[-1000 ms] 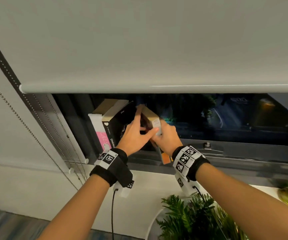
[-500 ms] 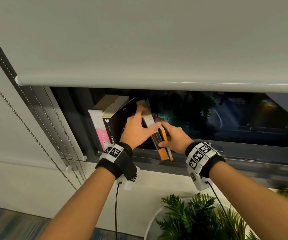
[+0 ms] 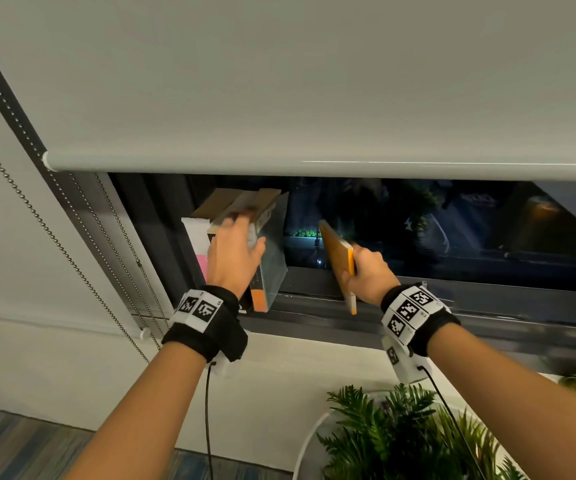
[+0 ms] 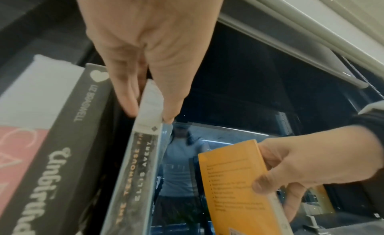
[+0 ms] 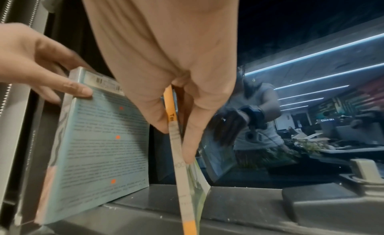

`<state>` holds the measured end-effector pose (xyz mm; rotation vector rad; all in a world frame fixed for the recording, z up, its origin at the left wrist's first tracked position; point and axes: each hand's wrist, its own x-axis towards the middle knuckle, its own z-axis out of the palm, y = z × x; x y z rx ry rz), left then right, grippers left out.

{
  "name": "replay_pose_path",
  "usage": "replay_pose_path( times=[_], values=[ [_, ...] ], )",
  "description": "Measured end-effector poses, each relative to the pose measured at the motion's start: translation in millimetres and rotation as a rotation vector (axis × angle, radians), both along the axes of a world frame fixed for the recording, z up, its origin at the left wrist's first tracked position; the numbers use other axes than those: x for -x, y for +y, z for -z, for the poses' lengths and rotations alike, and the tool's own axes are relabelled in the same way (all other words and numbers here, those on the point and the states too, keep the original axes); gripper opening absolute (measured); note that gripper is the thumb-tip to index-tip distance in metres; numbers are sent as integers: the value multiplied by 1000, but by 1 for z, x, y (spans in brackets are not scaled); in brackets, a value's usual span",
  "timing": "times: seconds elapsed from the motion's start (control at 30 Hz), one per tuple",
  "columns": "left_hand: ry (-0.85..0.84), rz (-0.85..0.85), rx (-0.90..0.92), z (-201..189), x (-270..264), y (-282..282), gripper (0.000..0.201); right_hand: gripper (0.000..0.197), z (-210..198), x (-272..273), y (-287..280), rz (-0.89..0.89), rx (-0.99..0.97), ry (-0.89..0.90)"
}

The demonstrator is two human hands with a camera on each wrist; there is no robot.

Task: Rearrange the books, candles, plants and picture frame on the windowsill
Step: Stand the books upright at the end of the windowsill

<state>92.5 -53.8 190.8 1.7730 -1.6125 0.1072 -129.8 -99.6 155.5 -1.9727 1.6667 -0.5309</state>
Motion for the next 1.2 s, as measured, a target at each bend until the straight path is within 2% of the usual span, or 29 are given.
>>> replay_pose_path(
  times=[0.1,0.17,0.23,0.33,0.43,0.5,0.6,0.7,0.83,0.9,0.97,1.1,1.17,1.2],
  values=[
    [-276,-112,86,-2,2,7,38,31,2,-1,1,34,15,3],
    [-349,-124,132,3,-5,9,42,16,5,2,0,37,-7,18],
    [-376,-129,130,9,-15,10,55,11,10,5,-1,36,-61,82],
    [-385,-78,98,13,-29,9,74,19,13,6,-2,33,-64,176],
    [-357,12,46,16,-40,6,91,15,10,1,1,10,95,239],
    [-354,41,38,17,-44,3,95,15,7,-3,3,0,240,249],
    [-362,52,48,17,-42,2,91,20,2,-12,4,7,388,302],
    [-408,36,123,18,-33,2,77,23,1,-16,2,21,463,383],
    [-463,27,222,23,-18,3,58,19,4,-17,-1,7,569,426],
    [-478,38,241,32,-10,2,59,15,4,-16,-2,29,589,423],
    [-427,71,223,43,-3,4,71,13,3,-11,-3,53,563,433],
    [-41,117,61,49,5,8,99,24,14,5,-6,38,384,423],
    [-4,99,-24,47,6,5,99,25,17,11,-6,57,381,399],
    [-39,102,-80,48,7,3,90,25,17,12,-5,79,384,381]
  ],
)
